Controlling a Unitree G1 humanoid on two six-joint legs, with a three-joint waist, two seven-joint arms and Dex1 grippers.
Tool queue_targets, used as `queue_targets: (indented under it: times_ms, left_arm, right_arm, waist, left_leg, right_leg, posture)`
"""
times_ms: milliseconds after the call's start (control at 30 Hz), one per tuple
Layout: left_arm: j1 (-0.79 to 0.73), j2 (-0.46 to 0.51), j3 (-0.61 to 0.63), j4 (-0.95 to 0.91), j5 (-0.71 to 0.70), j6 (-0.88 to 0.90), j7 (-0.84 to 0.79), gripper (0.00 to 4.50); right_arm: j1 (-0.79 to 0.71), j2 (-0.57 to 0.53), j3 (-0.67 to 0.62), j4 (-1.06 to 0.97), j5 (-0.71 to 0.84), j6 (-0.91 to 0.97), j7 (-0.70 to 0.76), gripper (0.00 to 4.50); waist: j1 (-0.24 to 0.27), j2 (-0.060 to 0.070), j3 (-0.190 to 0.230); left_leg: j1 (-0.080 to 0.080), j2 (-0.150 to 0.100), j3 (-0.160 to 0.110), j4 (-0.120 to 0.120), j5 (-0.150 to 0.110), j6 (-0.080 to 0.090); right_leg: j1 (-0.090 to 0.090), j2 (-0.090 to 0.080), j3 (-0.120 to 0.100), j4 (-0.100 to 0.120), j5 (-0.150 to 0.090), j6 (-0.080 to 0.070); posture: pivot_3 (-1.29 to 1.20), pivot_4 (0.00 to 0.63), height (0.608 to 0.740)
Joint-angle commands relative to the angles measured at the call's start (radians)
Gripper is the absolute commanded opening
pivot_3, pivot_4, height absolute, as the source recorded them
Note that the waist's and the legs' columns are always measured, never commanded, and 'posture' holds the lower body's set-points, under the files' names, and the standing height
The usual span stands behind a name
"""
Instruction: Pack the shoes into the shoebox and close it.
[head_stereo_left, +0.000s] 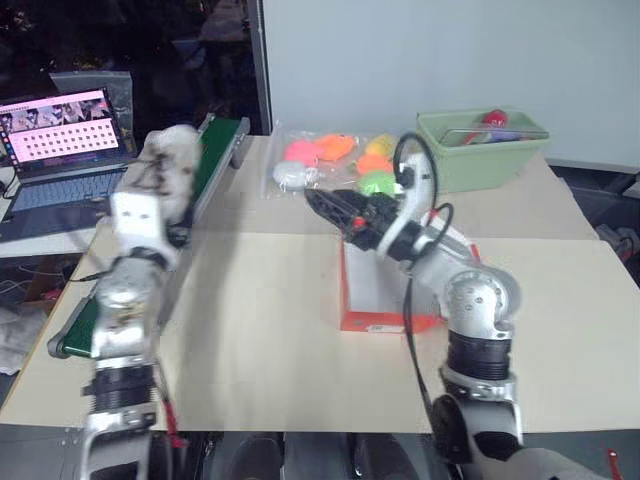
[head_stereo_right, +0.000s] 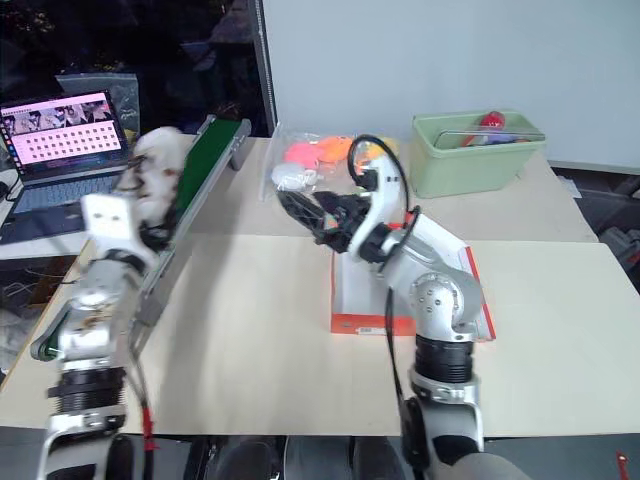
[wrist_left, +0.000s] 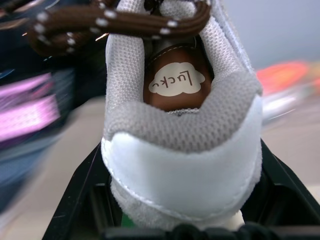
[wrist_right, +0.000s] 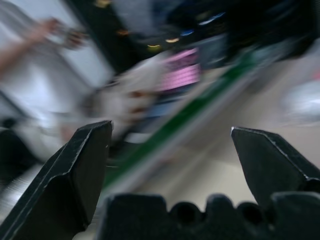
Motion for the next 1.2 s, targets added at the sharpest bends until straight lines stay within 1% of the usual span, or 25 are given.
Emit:
queue_targets:
  times_ms: [33,233,400,500,667,833,1033,1200]
  left_arm:
    - [0.005,-0.035,-0.094,-0.132,-0.054,0.070,-0.074,2.55]
    - [0.052,-0.080,-0.183,-0.240,-0.099,0.146,-0.130,2.55]
    - [0.084,-0.090,-0.219,-0.300,-0.120,0.190,-0.153,2.55]
    - [0.082,-0.089,-0.210,-0.306,-0.126,0.200,-0.158,2.55]
    - [0.057,-0.054,-0.156,-0.263,-0.123,0.190,-0.168,2.55]
    - [0.047,-0.032,-0.133,-0.244,-0.123,0.181,-0.184,2.55]
    - [0.039,-0.017,-0.114,-0.245,-0.123,0.182,-0.189,2.55]
    - [0.048,-0.010,-0.105,-0.288,-0.139,0.205,-0.188,2.55]
  right_arm:
    - [-0.044,0.046,-0.097,0.062,0.159,0.069,-0.082,4.50]
    - [-0.078,0.041,-0.109,0.124,0.213,0.068,-0.124,4.50]
    - [-0.085,0.030,-0.112,0.141,0.216,0.041,-0.143,4.50]
    - [-0.078,0.020,-0.109,0.141,0.214,0.034,-0.146,4.50]
    - [-0.057,-0.023,-0.117,0.142,0.214,0.031,-0.141,4.50]
    - [-0.056,-0.043,-0.112,0.153,0.206,0.021,-0.136,4.50]
    - [-0.055,-0.051,-0.099,0.175,0.197,0.002,-0.129,4.50]
    - [-0.048,-0.057,-0.089,0.183,0.198,-0.002,-0.121,4.50]
  waist:
    - [-0.004,0.000,0.000]
    - [-0.027,0.000,0.000]
    - [-0.032,0.000,0.000]
    - [-0.026,0.000,0.000]
    - [-0.025,0.000,0.000]
    - [-0.027,0.001,0.000]
    - [-0.026,0.001,0.000]
    - [-0.025,0.001,0.000]
  left_leg:
    - [0.000,0.000,0.000,0.000,0.000,0.000]
    - [0.000,0.000,0.000,0.000,0.000,0.000]
    - [0.001,0.001,0.000,0.000,0.000,0.000]
    - [0.001,0.000,0.000,0.000,0.000,0.000]
    - [0.001,0.000,0.000,0.000,0.000,0.000]
    - [0.001,0.000,0.000,0.000,0.000,0.000]
    - [0.001,0.000,0.000,0.000,0.000,0.000]
    - [0.001,0.000,0.000,0.000,0.000,0.000]
  right_leg:
    - [0.000,0.000,0.000,0.000,0.000,0.000]
    - [0.000,0.002,0.000,-0.001,0.000,0.000]
    - [0.000,0.004,0.000,-0.002,0.000,0.000]
    - [0.000,0.003,0.000,-0.002,0.000,0.000]
    - [0.000,0.003,0.000,-0.004,-0.001,0.000]
    - [0.000,0.003,0.000,-0.004,-0.001,0.000]
    - [0.000,0.003,0.000,-0.005,-0.001,0.000]
    - [0.000,0.003,0.000,-0.005,-0.001,0.000]
  posture:
    - [0.00,0.150,0.729]
    - [0.00,0.150,0.729]
    - [0.00,0.150,0.729]
    - [0.00,0.150,0.729]
    - [0.00,0.150,0.729]
    - [0.00,0.150,0.729]
    - [0.00,0.150,0.729]
    - [0.00,0.150,0.729]
